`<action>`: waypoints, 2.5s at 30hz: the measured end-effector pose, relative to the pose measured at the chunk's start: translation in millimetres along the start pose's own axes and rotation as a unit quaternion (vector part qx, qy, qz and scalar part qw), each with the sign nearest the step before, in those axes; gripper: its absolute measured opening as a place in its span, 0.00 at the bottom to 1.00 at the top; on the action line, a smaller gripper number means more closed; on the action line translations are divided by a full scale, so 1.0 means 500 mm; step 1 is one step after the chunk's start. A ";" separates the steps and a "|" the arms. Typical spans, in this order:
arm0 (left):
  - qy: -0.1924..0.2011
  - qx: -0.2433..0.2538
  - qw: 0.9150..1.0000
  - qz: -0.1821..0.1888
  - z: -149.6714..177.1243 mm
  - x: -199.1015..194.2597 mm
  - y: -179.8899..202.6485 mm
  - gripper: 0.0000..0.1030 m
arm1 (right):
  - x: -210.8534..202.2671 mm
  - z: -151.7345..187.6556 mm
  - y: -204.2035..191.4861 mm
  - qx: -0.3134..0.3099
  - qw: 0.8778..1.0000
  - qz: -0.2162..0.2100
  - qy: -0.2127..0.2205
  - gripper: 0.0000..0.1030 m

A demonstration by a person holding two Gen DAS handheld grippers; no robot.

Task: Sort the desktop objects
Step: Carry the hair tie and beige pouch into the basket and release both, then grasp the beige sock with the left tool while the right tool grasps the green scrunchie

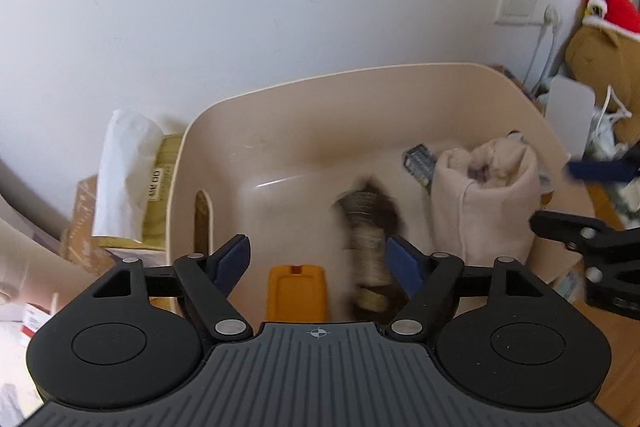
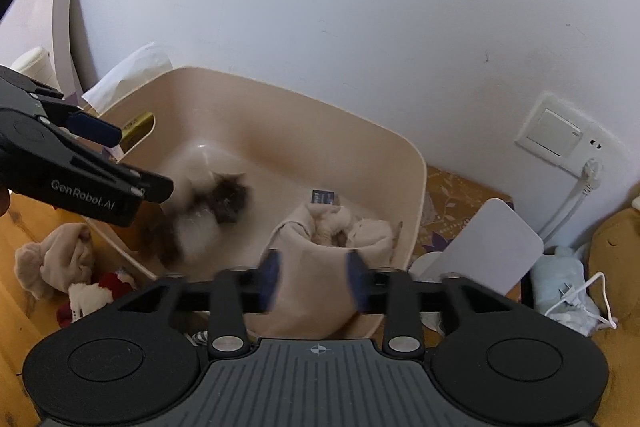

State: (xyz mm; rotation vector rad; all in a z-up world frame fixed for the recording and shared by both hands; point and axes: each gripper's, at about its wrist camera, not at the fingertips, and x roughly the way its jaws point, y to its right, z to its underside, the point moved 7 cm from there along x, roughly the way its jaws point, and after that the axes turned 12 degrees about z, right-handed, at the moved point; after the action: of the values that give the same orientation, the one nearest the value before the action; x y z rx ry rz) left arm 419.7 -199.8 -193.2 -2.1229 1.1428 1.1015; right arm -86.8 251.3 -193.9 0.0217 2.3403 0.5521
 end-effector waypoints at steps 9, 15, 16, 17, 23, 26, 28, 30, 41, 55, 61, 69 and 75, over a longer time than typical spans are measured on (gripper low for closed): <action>0.029 -0.001 0.999 0.018 0.023 -0.073 -0.004 0.79 | -0.091 0.009 0.028 0.039 0.998 -0.002 0.039 1.00; 0.043 0.013 0.999 0.016 0.049 -0.126 -0.018 0.80 | -0.132 0.045 0.027 0.038 0.999 -0.006 0.036 1.00; 0.043 0.015 0.999 0.014 0.055 -0.131 -0.022 0.80 | -0.134 0.054 0.026 0.038 0.999 -0.006 0.032 1.00; 0.044 0.018 0.999 0.010 0.062 -0.136 -0.027 0.80 | -0.135 0.061 0.025 0.038 0.999 -0.006 0.028 1.00; 0.057 0.035 0.998 -0.018 0.123 -0.157 -0.050 0.80 | -0.151 0.108 0.018 0.044 0.999 -0.007 0.012 1.00; 0.030 0.027 0.999 -0.021 0.163 -0.149 -0.067 0.80 | -0.156 0.137 0.009 0.046 0.999 -0.010 0.000 1.00; 0.017 0.025 0.999 -0.024 0.189 -0.145 -0.077 0.80 | -0.157 0.157 0.003 0.048 0.999 -0.010 -0.012 1.00; 0.005 0.021 0.999 -0.027 0.215 -0.140 -0.088 0.80 | -0.155 0.177 -0.002 0.049 0.998 -0.010 -0.024 1.00; -0.027 -0.056 0.997 -0.040 0.316 -0.109 -0.150 0.80 | -0.128 0.278 -0.033 0.033 0.996 0.000 -0.089 1.00; -0.048 -0.061 0.996 -0.045 0.351 -0.069 -0.160 0.80 | -0.072 0.335 -0.046 0.057 0.988 0.012 -0.145 1.00; -0.057 -0.066 0.996 -0.033 0.349 -0.042 -0.166 0.80 | -0.052 0.342 -0.050 0.071 0.984 0.006 -0.160 1.00; -0.061 -0.073 0.995 -0.036 0.345 -0.007 -0.162 0.80 | -0.039 0.348 -0.051 0.097 0.980 -0.002 -0.171 0.99; -0.039 -0.047 0.998 -0.015 0.336 0.002 -0.137 0.65 | -0.040 0.350 -0.052 0.104 0.980 -0.012 -0.170 0.84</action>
State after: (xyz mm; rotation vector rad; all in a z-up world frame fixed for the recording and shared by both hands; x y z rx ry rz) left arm 406.9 -43.4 -284.9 -2.1399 1.0383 1.2364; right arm 46.7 291.3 -304.8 0.1727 2.0490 0.2644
